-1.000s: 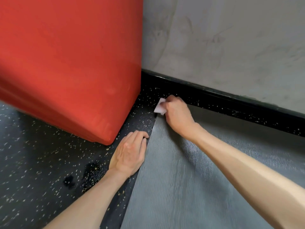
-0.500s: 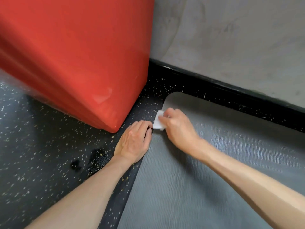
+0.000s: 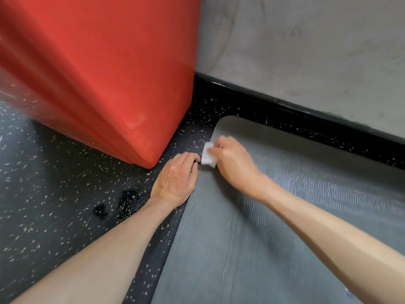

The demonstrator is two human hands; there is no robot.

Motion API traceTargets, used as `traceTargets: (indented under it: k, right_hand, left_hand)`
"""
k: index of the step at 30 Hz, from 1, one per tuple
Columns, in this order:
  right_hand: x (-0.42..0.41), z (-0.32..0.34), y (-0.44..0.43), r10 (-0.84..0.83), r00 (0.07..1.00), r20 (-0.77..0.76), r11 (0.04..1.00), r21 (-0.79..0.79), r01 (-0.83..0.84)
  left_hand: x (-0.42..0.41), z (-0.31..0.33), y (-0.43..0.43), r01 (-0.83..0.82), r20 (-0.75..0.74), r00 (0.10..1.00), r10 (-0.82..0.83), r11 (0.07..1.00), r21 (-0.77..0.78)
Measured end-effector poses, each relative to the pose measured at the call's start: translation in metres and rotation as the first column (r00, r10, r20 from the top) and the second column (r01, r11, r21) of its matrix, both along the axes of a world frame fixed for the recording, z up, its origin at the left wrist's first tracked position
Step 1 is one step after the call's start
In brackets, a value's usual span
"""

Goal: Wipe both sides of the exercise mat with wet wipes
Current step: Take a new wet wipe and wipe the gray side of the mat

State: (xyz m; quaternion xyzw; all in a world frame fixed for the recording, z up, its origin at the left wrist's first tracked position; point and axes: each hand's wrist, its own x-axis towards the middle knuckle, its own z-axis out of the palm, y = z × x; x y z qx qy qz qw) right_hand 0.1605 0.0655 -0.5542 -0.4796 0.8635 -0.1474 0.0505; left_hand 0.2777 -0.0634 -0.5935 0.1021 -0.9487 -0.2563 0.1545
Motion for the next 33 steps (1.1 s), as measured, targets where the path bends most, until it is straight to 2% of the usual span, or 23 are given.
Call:
traceTargets:
  k: [3, 6, 8, 10, 11, 13, 17, 18, 21, 23, 24, 26, 27, 29, 31, 33]
  right_hand:
    - [-0.044, 0.003, -0.022, -0.164, 0.983, -0.085, 0.986, 0.025, 0.167]
    - [-0.026, 0.001, -0.022, -0.219, 0.975, -0.029, 0.975, -0.035, 0.218]
    - [0.009, 0.0, -0.005, -0.178, 0.984, -0.002, 0.982, -0.057, 0.178]
    - [0.041, 0.002, 0.012, -0.057, 0.998, 0.027, 0.991, -0.121, 0.06]
    - [0.042, 0.006, 0.014, -0.012, 0.999, 0.051, 0.995, -0.098, 0.017]
    - [0.015, 0.005, 0.003, -0.023, 1.0, 0.017, 0.999, -0.03, 0.023]
    - [-0.039, 0.0, -0.029, -0.322, 0.946, 0.032, 0.947, 0.0, 0.322]
    - [-0.03, -0.001, -0.028, -0.316, 0.948, 0.032, 0.948, -0.033, 0.317]
    - [0.03, -0.003, -0.002, -0.143, 0.989, 0.028, 0.988, -0.06, 0.144]
    - [0.05, 0.0, 0.011, -0.001, 0.996, 0.084, 0.999, -0.054, 0.006]
    - [0.045, 0.003, 0.009, 0.0, 0.995, 0.096, 0.999, -0.037, 0.003]
    - [0.022, 0.0, -0.005, -0.139, 0.984, 0.113, 0.989, -0.032, 0.144]
    - [0.013, -0.001, -0.011, -0.219, 0.974, 0.061, 0.975, -0.027, 0.221]
    - [0.017, 0.002, -0.018, -0.314, 0.943, 0.109, 0.946, -0.044, 0.321]
    - [0.051, -0.001, -0.006, -0.205, 0.979, 0.009, 0.977, -0.065, 0.205]
    - [0.096, -0.001, 0.018, -0.082, 0.994, 0.075, 0.994, -0.06, 0.087]
  left_hand:
    - [0.0, -0.003, 0.0, -0.01, -0.009, 1.0, 0.01, 1.0, 0.024]
    - [0.0, -0.004, -0.001, -0.014, -0.021, 1.0, 0.015, 1.0, 0.019]
    - [-0.002, -0.004, 0.0, -0.024, -0.029, 0.999, 0.024, 1.0, 0.008]
    - [-0.002, -0.004, 0.0, -0.037, -0.025, 0.999, 0.037, 0.999, 0.005]
    - [-0.002, -0.005, 0.001, -0.039, -0.023, 0.999, 0.039, 0.999, 0.0]
    - [-0.001, -0.004, 0.0, -0.029, -0.016, 0.999, 0.029, 1.0, -0.003]
    - [0.0, -0.001, 0.0, -0.031, -0.013, 0.999, 0.031, 1.0, 0.004]
    - [-0.001, -0.002, 0.0, -0.035, -0.012, 0.999, 0.035, 0.999, 0.003]
    - [-0.001, -0.005, 0.0, -0.044, -0.003, 0.999, 0.044, 0.999, 0.006]
    - [-0.001, -0.004, 0.0, -0.044, 0.024, 0.999, 0.044, 0.999, 0.015]
    - [0.0, -0.003, 0.0, -0.04, 0.033, 0.999, 0.04, 0.999, 0.016]
    - [0.001, -0.001, 0.001, -0.03, 0.039, 0.999, 0.03, 0.999, 0.017]
    - [0.001, 0.001, 0.001, -0.027, 0.05, 0.998, 0.025, 0.999, 0.023]
    - [0.002, 0.004, 0.0, -0.03, 0.073, 0.997, 0.028, 0.999, 0.027]
    - [0.002, 0.004, -0.001, -0.033, 0.089, 0.996, 0.03, 0.999, 0.023]
    - [0.001, 0.004, -0.001, -0.036, 0.096, 0.995, 0.034, 0.999, 0.02]
